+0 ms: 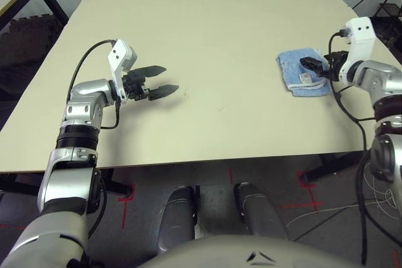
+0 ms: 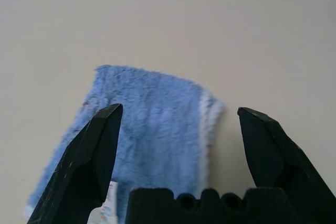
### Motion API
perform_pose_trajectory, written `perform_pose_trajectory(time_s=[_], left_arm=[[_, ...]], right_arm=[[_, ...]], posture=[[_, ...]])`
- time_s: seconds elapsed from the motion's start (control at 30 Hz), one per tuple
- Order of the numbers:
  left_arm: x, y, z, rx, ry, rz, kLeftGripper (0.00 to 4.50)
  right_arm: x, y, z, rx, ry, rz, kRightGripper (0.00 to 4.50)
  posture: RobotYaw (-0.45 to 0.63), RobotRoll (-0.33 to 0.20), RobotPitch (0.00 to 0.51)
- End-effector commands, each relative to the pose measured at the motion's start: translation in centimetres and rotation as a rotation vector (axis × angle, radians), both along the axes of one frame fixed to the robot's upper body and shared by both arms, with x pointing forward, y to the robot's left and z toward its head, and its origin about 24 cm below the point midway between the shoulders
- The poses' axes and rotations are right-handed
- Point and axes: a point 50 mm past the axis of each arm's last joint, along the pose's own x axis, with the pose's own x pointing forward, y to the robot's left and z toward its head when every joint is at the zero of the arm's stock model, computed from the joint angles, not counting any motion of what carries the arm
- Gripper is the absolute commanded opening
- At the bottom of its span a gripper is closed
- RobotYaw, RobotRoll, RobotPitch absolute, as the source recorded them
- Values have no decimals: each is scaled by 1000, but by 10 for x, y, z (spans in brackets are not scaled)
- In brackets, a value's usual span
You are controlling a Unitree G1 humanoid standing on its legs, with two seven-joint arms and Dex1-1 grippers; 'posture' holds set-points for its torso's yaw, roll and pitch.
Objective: Wipe the water off the table with a rag.
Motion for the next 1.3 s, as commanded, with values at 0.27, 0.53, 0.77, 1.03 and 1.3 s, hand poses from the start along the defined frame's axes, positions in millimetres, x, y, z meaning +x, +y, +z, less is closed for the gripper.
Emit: perform_pose_trajectory(time_s=[0.27, 0.53, 0.77, 1.03, 1.3], left_arm=[[6, 30, 18, -96, -181, 389, 4500], [-2, 66, 17, -170, -263, 787, 4500], [-9, 82, 14, -197, -299, 960, 4500], [-11, 95, 10, -187, -310, 1066, 4500], [-8, 98, 9, -198, -325, 1101, 4500]], right_arm=[[-15, -25, 3, 25, -271, -149, 4473], [-29, -33, -14, 71, -452, -232, 4473], [-37, -40, -25, 76, -493, -267, 4473], [-39, -41, -29, 83, -494, -272, 4473], [-37, -40, -27, 86, -497, -262, 4473]], posture=[[-201, 0, 153], [-179, 0, 177], [-154, 0, 214], [-167, 0, 224], [-169, 0, 215]])
